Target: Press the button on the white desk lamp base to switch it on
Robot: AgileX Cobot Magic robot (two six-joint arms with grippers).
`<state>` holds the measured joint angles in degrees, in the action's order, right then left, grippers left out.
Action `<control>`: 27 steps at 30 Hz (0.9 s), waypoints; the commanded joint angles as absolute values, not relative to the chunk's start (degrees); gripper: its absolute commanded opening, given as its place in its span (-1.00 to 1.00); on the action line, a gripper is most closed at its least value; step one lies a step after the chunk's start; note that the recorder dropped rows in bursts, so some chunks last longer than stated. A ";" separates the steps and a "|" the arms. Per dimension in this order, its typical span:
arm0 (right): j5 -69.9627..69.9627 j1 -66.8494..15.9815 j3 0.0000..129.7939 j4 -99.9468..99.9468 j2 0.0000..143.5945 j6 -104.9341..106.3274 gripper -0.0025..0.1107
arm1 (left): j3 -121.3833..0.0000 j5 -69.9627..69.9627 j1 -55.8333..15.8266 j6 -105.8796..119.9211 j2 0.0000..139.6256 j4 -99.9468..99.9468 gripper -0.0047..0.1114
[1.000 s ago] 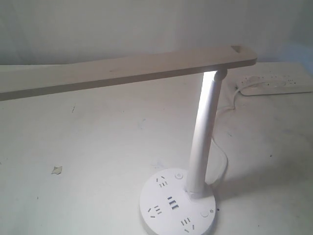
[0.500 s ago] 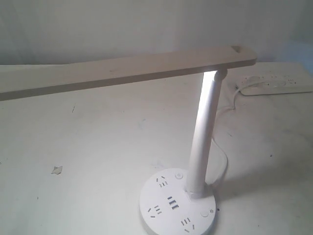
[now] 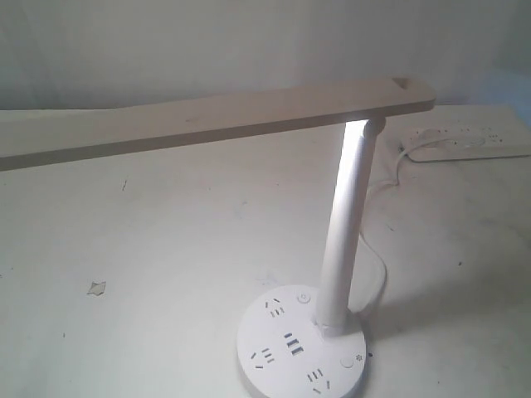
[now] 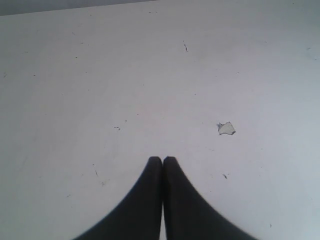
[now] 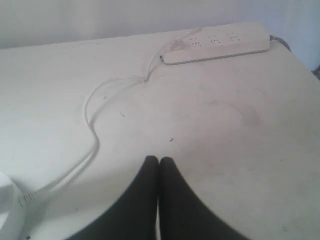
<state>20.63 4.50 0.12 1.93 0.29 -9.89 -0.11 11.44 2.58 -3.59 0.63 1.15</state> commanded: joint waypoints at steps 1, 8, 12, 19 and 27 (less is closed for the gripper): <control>19.77 2.31 0.00 4.57 0.00 -2.98 -0.96 | 0.00 11.53 2.71 -3.59 0.70 0.89 -0.92; 20.01 2.19 0.00 2.10 0.00 -3.97 -0.96 | 0.00 11.53 2.71 -3.59 0.70 0.89 -0.92; 20.01 2.19 0.00 2.10 0.00 -3.97 -0.96 | 0.00 11.53 2.71 -3.59 0.70 0.89 -0.92; 20.01 2.19 0.00 2.10 0.00 -3.97 -0.96 | 0.00 11.53 2.71 -3.59 0.70 0.89 -0.92; 20.01 2.19 0.00 2.10 0.00 -3.97 -0.96 | 0.00 11.53 2.71 -3.59 0.70 0.89 -0.92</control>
